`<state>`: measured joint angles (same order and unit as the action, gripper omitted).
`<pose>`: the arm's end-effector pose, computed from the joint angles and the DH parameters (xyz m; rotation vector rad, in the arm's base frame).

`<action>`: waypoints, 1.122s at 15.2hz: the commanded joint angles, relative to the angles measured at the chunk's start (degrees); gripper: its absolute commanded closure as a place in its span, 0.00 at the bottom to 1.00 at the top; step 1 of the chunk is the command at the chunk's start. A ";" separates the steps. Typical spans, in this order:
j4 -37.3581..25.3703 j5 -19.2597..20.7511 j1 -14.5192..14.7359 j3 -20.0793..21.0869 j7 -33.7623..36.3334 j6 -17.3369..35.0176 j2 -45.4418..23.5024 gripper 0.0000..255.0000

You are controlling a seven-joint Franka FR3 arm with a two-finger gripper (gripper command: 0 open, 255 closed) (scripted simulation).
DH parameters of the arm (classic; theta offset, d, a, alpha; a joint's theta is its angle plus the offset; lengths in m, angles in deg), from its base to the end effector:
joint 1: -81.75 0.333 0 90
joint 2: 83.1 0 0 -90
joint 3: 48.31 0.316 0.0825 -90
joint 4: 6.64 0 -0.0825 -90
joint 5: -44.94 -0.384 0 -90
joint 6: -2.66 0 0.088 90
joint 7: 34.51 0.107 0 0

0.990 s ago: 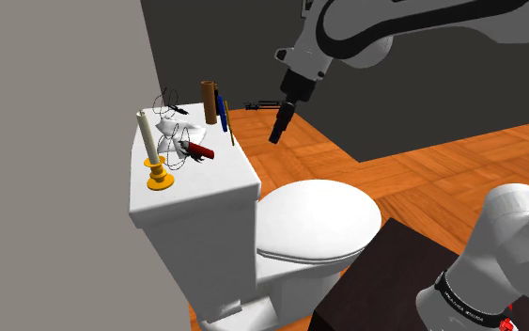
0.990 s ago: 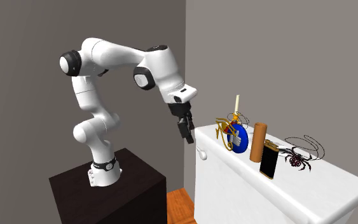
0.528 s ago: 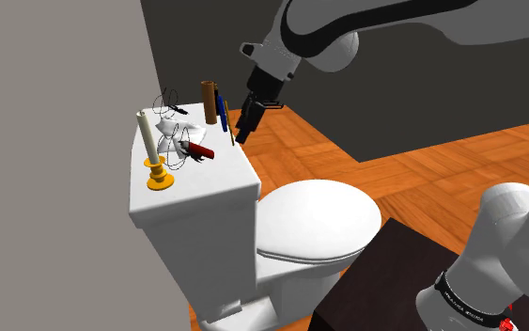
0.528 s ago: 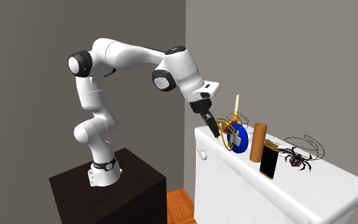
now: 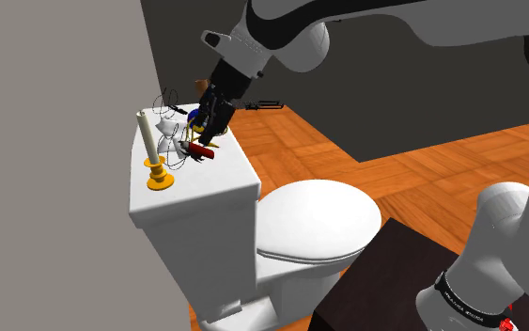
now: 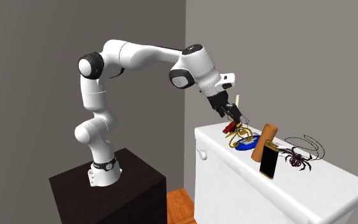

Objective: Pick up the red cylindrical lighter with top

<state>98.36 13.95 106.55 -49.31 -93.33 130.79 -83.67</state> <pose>0.5438 0.2567 0.5636 -2.2426 -1.5147 -0.7143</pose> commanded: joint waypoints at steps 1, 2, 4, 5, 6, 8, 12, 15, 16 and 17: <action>-0.06 -0.84 0.35 0.37 -1.65 0.81 -0.51 0.00; 0.56 -1.12 0.38 0.41 -2.06 1.45 -0.59 0.00; 1.76 -1.70 0.44 0.48 -2.91 2.70 -0.79 0.00; 2.34 -2.01 0.47 0.52 -3.34 3.32 -0.91 0.00; 2.91 -2.32 0.49 0.56 -3.78 3.93 -1.04 0.00; 3.77 -2.84 0.54 0.62 -4.48 4.90 -1.27 0.00; 3.91 -2.63 0.65 0.72 -4.09 4.85 -0.95 1.00; 3.98 -2.56 0.74 0.80 -3.92 4.95 -0.90 1.00; 4.01 -2.54 0.73 0.80 -3.89 4.91 -0.83 1.00; 3.91 -2.49 0.74 0.81 -3.82 4.87 -0.86 1.00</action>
<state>102.23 11.45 107.22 -48.60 -97.18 135.80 -84.36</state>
